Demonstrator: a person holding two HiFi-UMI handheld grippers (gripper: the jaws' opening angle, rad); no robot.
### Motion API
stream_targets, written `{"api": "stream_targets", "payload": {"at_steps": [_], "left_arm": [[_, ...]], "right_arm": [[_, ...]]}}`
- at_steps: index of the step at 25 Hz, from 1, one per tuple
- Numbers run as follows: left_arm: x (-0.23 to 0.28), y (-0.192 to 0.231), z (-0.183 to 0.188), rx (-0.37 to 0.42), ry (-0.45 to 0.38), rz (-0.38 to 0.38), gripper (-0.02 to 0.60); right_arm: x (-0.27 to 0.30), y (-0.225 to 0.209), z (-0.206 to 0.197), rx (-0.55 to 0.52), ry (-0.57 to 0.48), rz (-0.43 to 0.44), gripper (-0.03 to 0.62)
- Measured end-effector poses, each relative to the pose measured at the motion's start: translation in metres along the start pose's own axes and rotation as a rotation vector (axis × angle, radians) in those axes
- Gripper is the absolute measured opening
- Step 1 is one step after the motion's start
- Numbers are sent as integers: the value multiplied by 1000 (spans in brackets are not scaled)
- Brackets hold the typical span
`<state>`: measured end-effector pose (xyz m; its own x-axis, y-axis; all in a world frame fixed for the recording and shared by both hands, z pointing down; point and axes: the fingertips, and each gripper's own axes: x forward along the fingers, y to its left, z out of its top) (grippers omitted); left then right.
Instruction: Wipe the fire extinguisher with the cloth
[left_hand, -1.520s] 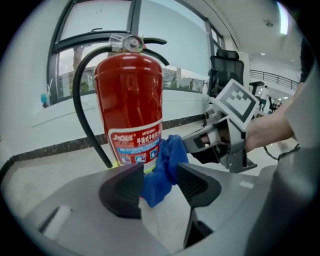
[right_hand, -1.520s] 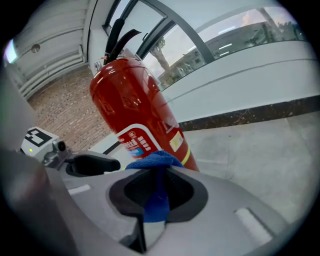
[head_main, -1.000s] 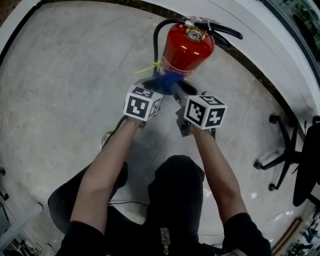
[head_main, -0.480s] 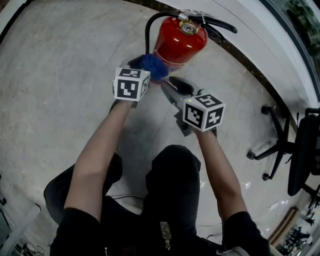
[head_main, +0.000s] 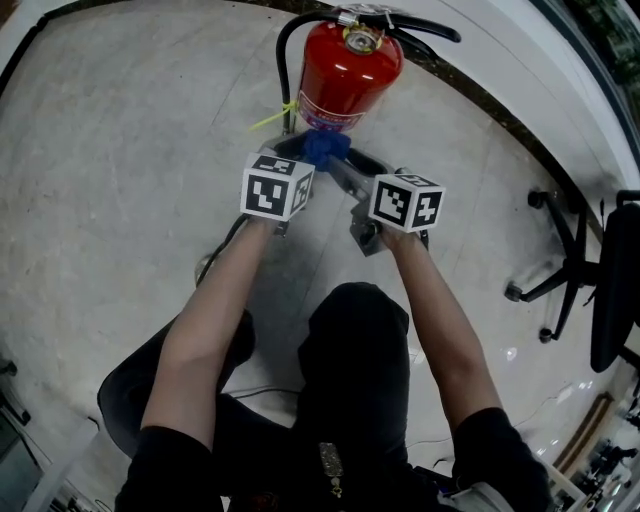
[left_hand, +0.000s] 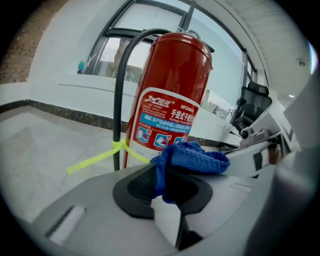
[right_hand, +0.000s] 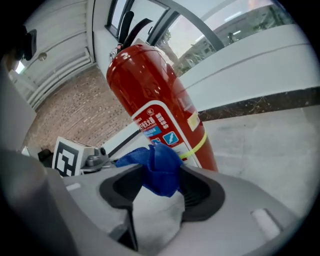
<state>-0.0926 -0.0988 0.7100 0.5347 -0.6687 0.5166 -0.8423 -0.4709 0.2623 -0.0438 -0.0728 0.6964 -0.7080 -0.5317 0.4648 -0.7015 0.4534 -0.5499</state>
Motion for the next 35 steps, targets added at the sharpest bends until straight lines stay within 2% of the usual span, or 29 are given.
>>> {"api": "stream_targets", "payload": {"at_steps": [4, 6, 8, 12, 15, 21, 25, 30, 35], "left_arm": [[4, -12, -1, -10, 3, -58, 61], [4, -19, 0, -2, 2, -94, 70], [5, -25, -1, 9, 6, -121, 97], [6, -30, -8, 17, 30, -148, 164], [3, -29, -14, 16, 49, -150, 169], [-5, -19, -25, 3, 66, -142, 168], [-11, -13, -39, -6, 83, -136, 169], [-8, -11, -49, -5, 114, -134, 169], [-2, -19, -61, 21, 158, -149, 179]], "right_arm": [[7, -18, -8, 56, 40, -8, 200], [10, -27, -9, 60, 62, -21, 87], [12, -37, -6, 36, 75, -57, 60], [12, -61, 0, -45, 86, -152, 54], [8, -85, 5, -4, 53, -216, 51], [16, -121, 19, 45, 14, -290, 49], [24, -139, 11, 82, 28, -344, 49], [32, -137, -22, 125, 94, -347, 49], [41, -107, -51, 209, 112, -265, 49]]}}
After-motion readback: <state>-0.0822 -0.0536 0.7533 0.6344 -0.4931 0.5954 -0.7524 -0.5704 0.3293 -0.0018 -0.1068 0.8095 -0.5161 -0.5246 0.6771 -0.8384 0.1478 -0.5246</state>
